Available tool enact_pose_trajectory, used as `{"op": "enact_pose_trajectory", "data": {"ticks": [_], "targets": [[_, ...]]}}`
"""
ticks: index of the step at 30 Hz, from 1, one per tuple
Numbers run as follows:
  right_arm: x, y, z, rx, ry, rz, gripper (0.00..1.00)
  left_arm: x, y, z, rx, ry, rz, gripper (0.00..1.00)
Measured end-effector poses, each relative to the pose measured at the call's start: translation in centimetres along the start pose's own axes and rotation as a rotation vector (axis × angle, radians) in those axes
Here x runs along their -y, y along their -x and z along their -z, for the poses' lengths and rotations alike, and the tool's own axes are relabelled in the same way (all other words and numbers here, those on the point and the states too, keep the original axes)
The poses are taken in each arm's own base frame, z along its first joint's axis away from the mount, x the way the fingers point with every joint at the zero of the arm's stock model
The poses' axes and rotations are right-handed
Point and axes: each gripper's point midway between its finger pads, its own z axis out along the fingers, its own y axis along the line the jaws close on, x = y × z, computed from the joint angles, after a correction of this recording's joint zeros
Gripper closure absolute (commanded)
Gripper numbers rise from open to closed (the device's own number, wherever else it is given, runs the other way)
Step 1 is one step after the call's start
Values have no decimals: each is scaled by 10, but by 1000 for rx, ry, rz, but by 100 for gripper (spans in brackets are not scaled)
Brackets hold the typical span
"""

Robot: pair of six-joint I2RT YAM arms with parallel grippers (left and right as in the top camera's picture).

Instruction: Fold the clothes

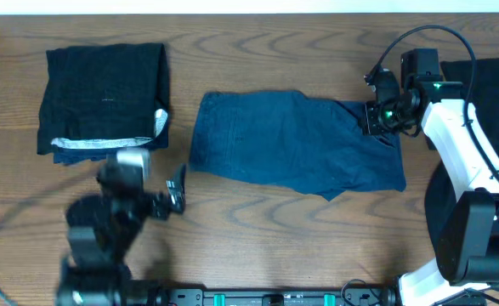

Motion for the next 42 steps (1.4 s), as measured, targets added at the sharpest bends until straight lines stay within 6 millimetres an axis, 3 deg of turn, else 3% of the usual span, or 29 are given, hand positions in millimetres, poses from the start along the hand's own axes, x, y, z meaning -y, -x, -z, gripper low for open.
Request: {"op": "enact_pose_trajectory", "data": {"ticks": [4, 6, 11, 14, 16, 19, 31, 38, 42], "targets": [[0, 1, 0, 3, -1, 1, 99, -4, 26, -24, -248, 6, 54, 2], [0, 1, 0, 3, -1, 1, 98, -9, 29, -42, -391, 8, 83, 2], [1, 1, 0, 5, -3, 2, 98, -27, 43, -118, -565, 7, 135, 2], [1, 1, 0, 6, -6, 2, 98, -37, 38, -157, -590, 8, 161, 5], [1, 2, 0, 6, -7, 2, 98, -40, 27, -178, -608, -6, 184, 21], [2, 2, 0, 8, -9, 3, 98, -37, 9, -203, -641, -58, 217, 21], [2, 4, 0, 15, -11, 5, 98, -27, -59, -274, -745, -170, 402, 21], [2, 4, 0, 15, -11, 5, 98, -11, -63, -297, -706, -201, 369, 21], [2, 4, 0, 15, -11, 5, 98, -13, -62, -302, -692, -168, 348, 21]]}}
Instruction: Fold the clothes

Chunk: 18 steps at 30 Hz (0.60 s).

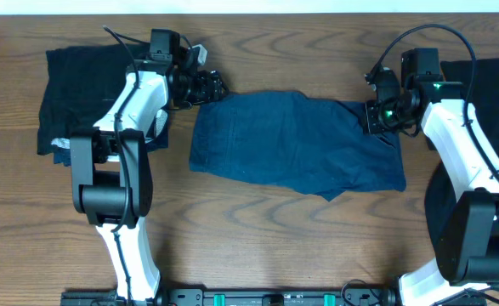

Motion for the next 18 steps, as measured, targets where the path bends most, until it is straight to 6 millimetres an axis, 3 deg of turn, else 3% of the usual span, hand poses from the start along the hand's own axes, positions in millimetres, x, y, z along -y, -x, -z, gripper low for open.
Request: {"op": "enact_pose_trajectory", "data": {"ticks": [6, 18], "targets": [[0, 0, 0, 0, 0, 0, 97, -15, 5, 1, 28, 85, 35, 21], [0, 0, 0, 0, 0, 0, 97, -19, 8, 0, 49, 108, 100, 21]]}}
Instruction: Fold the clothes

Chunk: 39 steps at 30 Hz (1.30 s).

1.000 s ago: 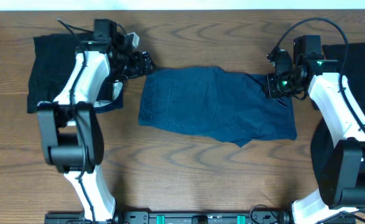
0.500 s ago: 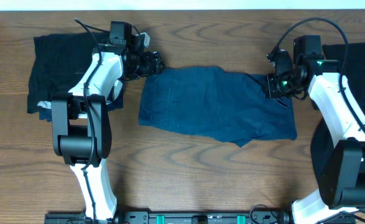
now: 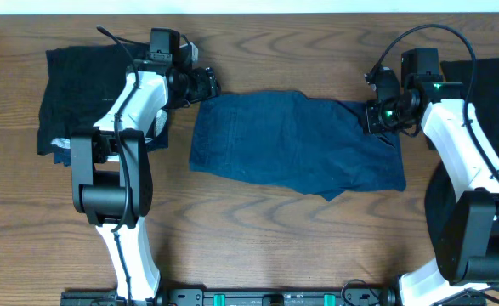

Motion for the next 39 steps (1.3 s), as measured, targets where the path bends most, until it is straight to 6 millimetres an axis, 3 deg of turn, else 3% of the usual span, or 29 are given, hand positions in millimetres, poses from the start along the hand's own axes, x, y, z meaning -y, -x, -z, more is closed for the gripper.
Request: {"op": "enact_pose_trajectory", "data": {"ticks": [3, 8, 13, 15, 17, 25, 29, 35, 39], "targets": [[0, 0, 0, 0, 0, 0, 96, -2, -3, -4, -10, 3, 30, 23], [0, 0, 0, 0, 0, 0, 96, -11, -12, -19, -44, 16, 81, 45], [0, 0, 0, 0, 0, 0, 96, -8, -14, -22, -50, -6, 95, 57], [0, 0, 0, 0, 0, 0, 96, -6, -14, -22, -54, -21, 102, 70], [0, 0, 0, 0, 0, 0, 96, -4, -15, -22, -59, -33, 114, 94], [0, 0, 0, 0, 0, 0, 98, 1, -15, -20, -62, -52, 118, 94], [0, 1, 0, 3, 0, 1, 99, 9, -10, -6, -42, -63, 108, 94], [0, 0, 0, 1, 2, -10, 99, 35, -7, 55, -8, -83, 92, 94], [-4, -4, 7, -4, 6, -35, 99, 46, -21, 95, -24, -77, 94, 94]]}}
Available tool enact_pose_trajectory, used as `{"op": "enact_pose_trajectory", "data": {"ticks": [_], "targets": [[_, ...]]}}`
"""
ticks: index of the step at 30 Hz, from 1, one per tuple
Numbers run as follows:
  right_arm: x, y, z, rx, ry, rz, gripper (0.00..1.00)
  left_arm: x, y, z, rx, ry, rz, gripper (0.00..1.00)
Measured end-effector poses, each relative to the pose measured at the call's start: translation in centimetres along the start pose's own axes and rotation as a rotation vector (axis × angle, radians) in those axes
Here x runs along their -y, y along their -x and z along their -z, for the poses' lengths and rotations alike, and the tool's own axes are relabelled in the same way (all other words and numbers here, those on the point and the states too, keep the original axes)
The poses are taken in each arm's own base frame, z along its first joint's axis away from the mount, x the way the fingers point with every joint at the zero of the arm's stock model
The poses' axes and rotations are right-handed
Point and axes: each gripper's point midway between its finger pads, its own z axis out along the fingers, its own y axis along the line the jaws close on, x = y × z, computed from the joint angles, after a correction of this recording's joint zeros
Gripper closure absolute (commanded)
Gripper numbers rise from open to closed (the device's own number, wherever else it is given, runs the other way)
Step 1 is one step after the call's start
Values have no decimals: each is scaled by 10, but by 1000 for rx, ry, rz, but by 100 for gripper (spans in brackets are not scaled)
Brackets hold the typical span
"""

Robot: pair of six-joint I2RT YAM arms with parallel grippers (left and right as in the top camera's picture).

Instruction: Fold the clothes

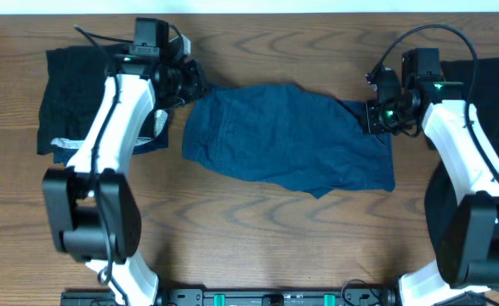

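Observation:
A dark blue garment (287,140) lies spread across the middle of the table. My left gripper (194,85) sits at its upper left corner, apparently shut on the cloth edge. My right gripper (371,117) sits at its upper right edge, apparently shut on the cloth there. A folded black garment (96,89) with a grey-white strip lies at the far left, partly under the left arm.
Dark clothing (491,81) lies piled at the right edge behind the right arm. The wooden table (258,238) shows bare in front of the blue garment. The arm bases stand at the near edge.
My left gripper has moved a little left and up at the blue garment's upper left corner. The garment's left side has shifted left with it, and its right lower corner has drawn in slightly.
First the left arm was low at the near left, blurred, away from the blue garment, while the right gripper sat at its upper right edge. Then the left gripper was at the garment's upper left corner. Now that corner has been pulled leftward; the right gripper has stayed put.

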Motion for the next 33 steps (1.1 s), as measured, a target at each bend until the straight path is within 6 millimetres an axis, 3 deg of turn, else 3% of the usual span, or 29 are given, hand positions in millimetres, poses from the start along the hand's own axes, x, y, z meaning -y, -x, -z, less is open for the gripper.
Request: {"op": "enact_pose_trajectory", "data": {"ticks": [3, 8, 12, 15, 21, 24, 33], "targets": [[-8, -10, 15, -18, 14, -19, 99, -2, -21, 14, -62, 27, 29, 94], [-29, -51, 47, -129, 64, -77, 99, -17, -74, 30, -259, 111, 115, 94], [-35, -75, 53, -218, 78, -125, 99, -29, -103, 37, -362, 184, 143, 94], [-30, -86, 44, -251, 51, -162, 99, -37, -121, 30, -410, 233, 131, 94], [-13, -130, 11, -342, -26, -262, 99, -50, -180, -5, -532, 301, 65, 94], [-6, -142, -2, -349, -45, -288, 99, -57, -202, -17, -567, 317, 41, 94], [11, -142, -40, -294, -85, -329, 99, -80, -205, -36, -506, 367, 32, 94]]}}
